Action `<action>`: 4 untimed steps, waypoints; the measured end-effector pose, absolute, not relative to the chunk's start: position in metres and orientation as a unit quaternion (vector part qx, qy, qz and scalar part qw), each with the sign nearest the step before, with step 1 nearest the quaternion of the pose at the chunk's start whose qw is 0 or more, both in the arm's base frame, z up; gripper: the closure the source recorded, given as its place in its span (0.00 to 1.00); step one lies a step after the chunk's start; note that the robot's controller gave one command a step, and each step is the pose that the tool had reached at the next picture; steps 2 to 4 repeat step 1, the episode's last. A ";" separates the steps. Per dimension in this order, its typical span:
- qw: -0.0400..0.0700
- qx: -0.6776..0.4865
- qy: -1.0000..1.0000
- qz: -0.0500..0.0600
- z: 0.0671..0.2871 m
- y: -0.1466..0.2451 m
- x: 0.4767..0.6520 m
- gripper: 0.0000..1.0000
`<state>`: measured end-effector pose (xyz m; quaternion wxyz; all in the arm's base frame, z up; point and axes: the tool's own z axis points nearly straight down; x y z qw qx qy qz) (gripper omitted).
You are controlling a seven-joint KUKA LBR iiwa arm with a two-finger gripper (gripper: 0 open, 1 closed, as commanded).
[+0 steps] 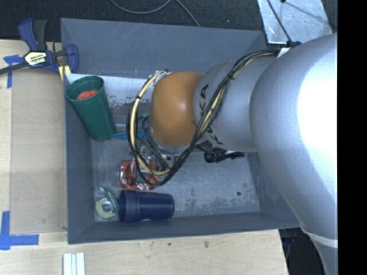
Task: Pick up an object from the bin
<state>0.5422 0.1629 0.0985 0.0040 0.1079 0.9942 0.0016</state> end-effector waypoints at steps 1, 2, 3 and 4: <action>0.004 0.108 0.994 0.002 0.098 0.163 0.542 1.00; 0.004 0.108 0.994 0.002 0.098 0.163 0.542 1.00; 0.004 0.108 0.994 0.002 0.098 0.163 0.542 1.00; 0.004 0.108 0.994 0.002 0.098 0.163 0.542 1.00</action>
Offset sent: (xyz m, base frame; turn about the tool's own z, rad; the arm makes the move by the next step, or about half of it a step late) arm 0.0001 0.0000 0.0653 0.0000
